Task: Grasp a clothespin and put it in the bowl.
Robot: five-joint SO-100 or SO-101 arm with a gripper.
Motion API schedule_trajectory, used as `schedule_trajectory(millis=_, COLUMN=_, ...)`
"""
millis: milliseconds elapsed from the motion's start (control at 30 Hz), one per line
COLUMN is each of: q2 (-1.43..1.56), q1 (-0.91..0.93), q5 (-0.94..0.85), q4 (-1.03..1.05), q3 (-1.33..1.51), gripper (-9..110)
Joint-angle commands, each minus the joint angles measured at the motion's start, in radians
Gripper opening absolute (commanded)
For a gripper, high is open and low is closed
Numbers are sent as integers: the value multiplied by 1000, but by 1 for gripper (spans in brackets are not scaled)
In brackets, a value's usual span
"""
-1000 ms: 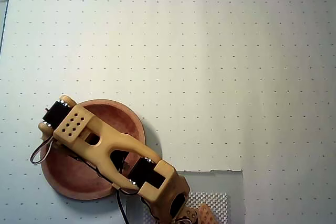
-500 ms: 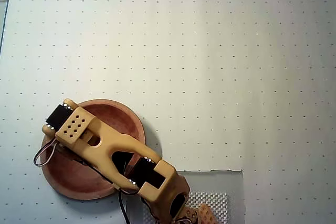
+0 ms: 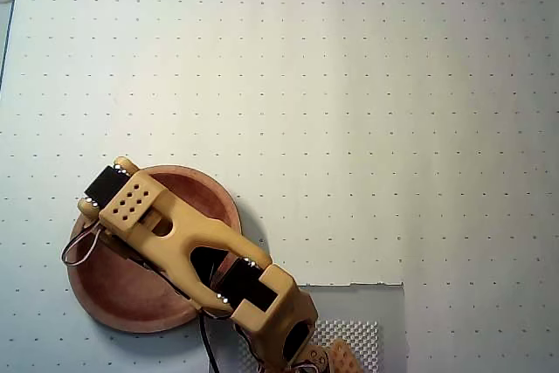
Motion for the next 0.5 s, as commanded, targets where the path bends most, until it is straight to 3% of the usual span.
schedule_trajectory(millis=0, q2=55, q1=15, q5=-9, q4=23, q3=-23, gripper=-3)
schedule_trajectory(millis=467, q2=-11, q1=32, q5=-14, q4=23, q3=-80, gripper=-3)
